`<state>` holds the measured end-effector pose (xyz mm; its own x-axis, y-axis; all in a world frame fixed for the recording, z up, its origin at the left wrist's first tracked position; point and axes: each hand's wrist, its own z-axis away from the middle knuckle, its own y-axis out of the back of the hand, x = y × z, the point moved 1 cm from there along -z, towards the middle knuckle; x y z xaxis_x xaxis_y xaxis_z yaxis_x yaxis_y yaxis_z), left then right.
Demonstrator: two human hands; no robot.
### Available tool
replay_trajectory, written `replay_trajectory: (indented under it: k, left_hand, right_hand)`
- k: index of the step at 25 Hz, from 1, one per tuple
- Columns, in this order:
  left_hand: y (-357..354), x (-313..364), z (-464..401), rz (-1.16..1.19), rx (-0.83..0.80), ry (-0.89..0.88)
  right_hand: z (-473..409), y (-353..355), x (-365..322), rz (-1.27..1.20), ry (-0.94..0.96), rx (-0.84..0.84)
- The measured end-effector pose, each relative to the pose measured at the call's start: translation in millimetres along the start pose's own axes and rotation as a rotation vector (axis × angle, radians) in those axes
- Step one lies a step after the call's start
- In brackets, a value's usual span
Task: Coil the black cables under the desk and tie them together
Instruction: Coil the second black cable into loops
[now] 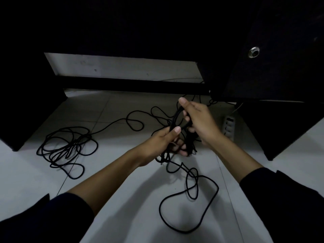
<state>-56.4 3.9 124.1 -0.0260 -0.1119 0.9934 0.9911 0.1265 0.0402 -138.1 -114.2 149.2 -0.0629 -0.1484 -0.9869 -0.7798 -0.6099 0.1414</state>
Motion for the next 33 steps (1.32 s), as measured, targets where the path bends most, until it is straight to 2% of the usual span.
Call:
replay_trajectory:
  k: [6,9,11,14,16,18,21,24,26,33]
  left_hand:
    - [-4.3,0.7,-2.9,-0.057,-0.006,-0.012]
    - [-0.9,1.9,-3.2,-0.084,-0.049,-0.013]
    - [0.6,2.2,-2.4,-0.062,-0.057,0.002]
    - [4.0,-1.9,-5.9,0.012,0.058,-0.002]
    - [6.2,-1.7,-8.7,0.091,0.133,-0.028]
    - [7.6,0.5,-11.0,0.111,0.184,-0.061]
    - [13.0,6.4,-13.8,0.179,0.267,-0.081]
    - [25.4,10.5,-14.4,0.255,0.284,-0.076]
    - [32.5,10.3,-12.2,0.244,0.294,-0.046]
    - [42.6,3.6,-7.1,-0.035,0.277,0.011]
  right_hand:
    - [-6.4,7.8,0.4,0.24,0.142,-0.005]
    - [-5.1,9.9,-0.7,0.276,0.172,0.017]
    - [-4.7,10.1,-1.8,0.22,0.156,0.034]
    - [0.6,4.6,-1.3,0.013,0.053,0.036]
    - [13.5,-7.0,6.8,-0.056,-0.062,-0.073]
    - [31.2,-19.4,22.0,-0.062,-0.184,-0.273]
    - [51.8,-26.8,43.4,0.017,-0.237,-0.53]
    - [54.6,-15.1,63.2,0.22,-0.192,-0.625]
    - [52.3,-0.5,73.6,0.352,-0.121,-0.622]
    - [28.9,26.3,47.0,0.691,0.284,-0.575]
